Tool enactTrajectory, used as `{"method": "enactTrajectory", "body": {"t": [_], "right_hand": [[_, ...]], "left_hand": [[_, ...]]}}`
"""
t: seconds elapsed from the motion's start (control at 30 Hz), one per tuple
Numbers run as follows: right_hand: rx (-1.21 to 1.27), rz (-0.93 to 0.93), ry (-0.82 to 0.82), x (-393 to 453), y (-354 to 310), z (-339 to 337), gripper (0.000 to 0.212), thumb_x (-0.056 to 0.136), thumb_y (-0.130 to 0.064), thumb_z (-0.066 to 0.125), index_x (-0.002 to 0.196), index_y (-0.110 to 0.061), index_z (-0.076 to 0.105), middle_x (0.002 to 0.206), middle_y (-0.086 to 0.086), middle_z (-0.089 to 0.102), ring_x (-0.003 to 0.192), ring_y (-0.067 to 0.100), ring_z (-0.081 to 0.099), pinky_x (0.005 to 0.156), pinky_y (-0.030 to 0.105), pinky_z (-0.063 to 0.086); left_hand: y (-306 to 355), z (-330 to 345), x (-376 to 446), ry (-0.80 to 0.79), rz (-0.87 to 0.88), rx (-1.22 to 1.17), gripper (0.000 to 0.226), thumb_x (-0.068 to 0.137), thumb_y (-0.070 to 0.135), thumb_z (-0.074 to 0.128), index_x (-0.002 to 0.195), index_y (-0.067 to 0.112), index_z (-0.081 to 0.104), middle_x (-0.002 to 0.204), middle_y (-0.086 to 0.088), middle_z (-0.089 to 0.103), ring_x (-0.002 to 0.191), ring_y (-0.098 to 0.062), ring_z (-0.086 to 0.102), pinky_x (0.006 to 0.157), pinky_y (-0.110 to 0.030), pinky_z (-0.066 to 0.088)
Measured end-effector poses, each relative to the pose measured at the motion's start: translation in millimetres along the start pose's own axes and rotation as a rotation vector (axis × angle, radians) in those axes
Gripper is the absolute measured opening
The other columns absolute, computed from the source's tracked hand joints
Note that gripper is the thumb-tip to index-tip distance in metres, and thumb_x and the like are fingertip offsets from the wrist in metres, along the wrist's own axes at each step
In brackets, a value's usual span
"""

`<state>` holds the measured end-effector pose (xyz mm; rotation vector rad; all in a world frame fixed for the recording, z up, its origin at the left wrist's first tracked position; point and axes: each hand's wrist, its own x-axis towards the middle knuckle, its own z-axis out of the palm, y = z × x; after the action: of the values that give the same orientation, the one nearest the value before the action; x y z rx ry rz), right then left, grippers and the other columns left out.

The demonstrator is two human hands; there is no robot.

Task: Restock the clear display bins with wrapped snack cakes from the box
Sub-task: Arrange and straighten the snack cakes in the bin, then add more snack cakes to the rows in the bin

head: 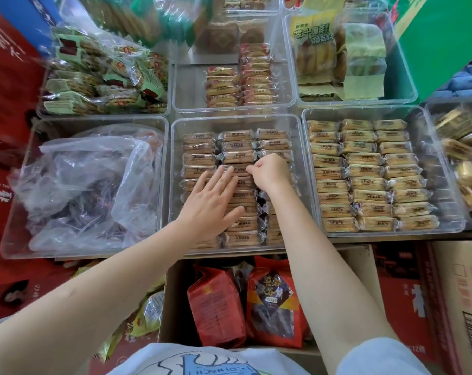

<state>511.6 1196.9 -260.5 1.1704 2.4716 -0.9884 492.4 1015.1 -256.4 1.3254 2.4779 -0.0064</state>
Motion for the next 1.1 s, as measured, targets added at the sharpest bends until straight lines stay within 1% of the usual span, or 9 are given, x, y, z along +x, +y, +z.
{"method": "enactTrajectory", "body": {"t": [0.07, 0.13, 0.27, 0.4, 0.67, 0.77, 0.9, 1.0, 1.1], "right_hand": [[-0.004, -0.02, -0.005, 2.2, 0.4, -0.4, 0.039, 0.094, -0.036, 0.066, 0.06, -0.017, 0.063, 0.07, 0.003, 0.064, 0.073, 0.027, 0.062, 0.068, 0.029, 0.044], [-0.026, -0.038, -0.004, 1.1, -1.0, -0.9, 0.043, 0.094, -0.037, 0.065, 0.055, -0.02, 0.057, 0.069, 0.003, 0.062, 0.071, 0.027, 0.062, 0.067, 0.029, 0.046], [-0.004, -0.128, 0.008, -8.9, 6.2, -2.3, 0.036, 0.097, -0.035, 0.061, 0.074, -0.01, 0.074, 0.076, 0.002, 0.07, 0.073, 0.022, 0.064, 0.069, 0.031, 0.051], [0.087, -0.19, 0.055, -14.6, 15.5, -1.1, 0.033, 0.097, -0.033, 0.06, 0.084, -0.008, 0.076, 0.081, 0.004, 0.073, 0.079, 0.022, 0.066, 0.074, 0.036, 0.055], [-0.014, -0.169, -0.076, -3.4, 8.9, -8.0, 0.033, 0.093, -0.04, 0.066, 0.075, -0.014, 0.078, 0.07, 0.002, 0.069, 0.07, 0.019, 0.064, 0.069, 0.031, 0.051], [-0.053, -0.144, -0.015, -2.6, 5.8, -2.3, 0.032, 0.093, -0.039, 0.067, 0.074, -0.014, 0.076, 0.068, 0.002, 0.067, 0.07, 0.021, 0.065, 0.073, 0.036, 0.056], [-0.093, -0.15, 0.075, -9.4, 6.1, 2.3, 0.031, 0.092, -0.038, 0.068, 0.082, -0.01, 0.073, 0.078, 0.004, 0.069, 0.075, 0.024, 0.066, 0.071, 0.038, 0.058], [-0.15, -0.174, 0.192, -13.1, 5.6, -4.4, 0.028, 0.093, -0.038, 0.068, 0.091, -0.01, 0.066, 0.086, 0.001, 0.064, 0.079, 0.023, 0.061, 0.062, 0.032, 0.047], [-0.055, -0.231, 0.256, -7.5, 0.8, -12.3, 0.025, 0.097, -0.038, 0.061, 0.101, -0.013, 0.061, 0.094, -0.003, 0.056, 0.083, 0.02, 0.055, 0.062, 0.029, 0.037]], "left_hand": [[-0.8, -0.9, 7.5, -0.025, 0.001, 0.009, 0.078, 0.101, 0.065, 0.017, 0.162, 0.017, 0.004, 0.169, -0.002, -0.009, 0.153, -0.016, -0.019, 0.125, -0.044, -0.01], [0.4, -0.7, 13.3, -0.053, 0.005, 0.028, 0.079, 0.1, 0.064, 0.017, 0.162, 0.017, 0.002, 0.169, -0.002, -0.008, 0.154, -0.017, -0.017, 0.125, -0.045, -0.009], [3.7, 5.2, 11.7, -0.04, -0.003, 0.011, 0.081, 0.099, 0.066, 0.013, 0.162, 0.016, 0.001, 0.169, -0.003, -0.007, 0.154, -0.017, -0.015, 0.126, -0.045, -0.008], [1.5, 10.7, 3.8, 0.003, 0.001, 0.014, 0.083, 0.096, 0.068, 0.008, 0.162, 0.018, 0.005, 0.169, -0.003, -0.006, 0.155, -0.018, -0.014, 0.126, -0.046, -0.006], [5.2, 10.8, 7.4, -0.005, -0.03, -0.006, 0.077, 0.1, 0.064, 0.017, 0.162, 0.021, 0.004, 0.169, 0.0, -0.004, 0.155, -0.017, -0.011, 0.125, -0.046, -0.008], [8.2, 9.4, 9.7, -0.018, -0.036, -0.012, 0.077, 0.1, 0.063, 0.019, 0.162, 0.021, 0.002, 0.169, 0.0, -0.003, 0.155, -0.017, -0.011, 0.125, -0.046, -0.008], [11.3, 8.9, 12.0, -0.032, -0.031, 0.021, 0.078, 0.101, 0.064, 0.018, 0.162, 0.02, 0.0, 0.169, 0.0, -0.004, 0.155, -0.017, -0.012, 0.125, -0.046, -0.008], [9.4, 8.9, 12.3, -0.046, -0.019, 0.039, 0.079, 0.1, 0.066, 0.016, 0.162, 0.02, -0.003, 0.169, 0.0, -0.005, 0.155, -0.017, -0.013, 0.125, -0.046, -0.008], [10.2, 8.2, 12.7, -0.062, -0.023, 0.061, 0.081, 0.1, 0.067, 0.016, 0.162, 0.02, -0.004, 0.169, -0.002, -0.007, 0.155, -0.018, -0.013, 0.125, -0.049, -0.007]]}}
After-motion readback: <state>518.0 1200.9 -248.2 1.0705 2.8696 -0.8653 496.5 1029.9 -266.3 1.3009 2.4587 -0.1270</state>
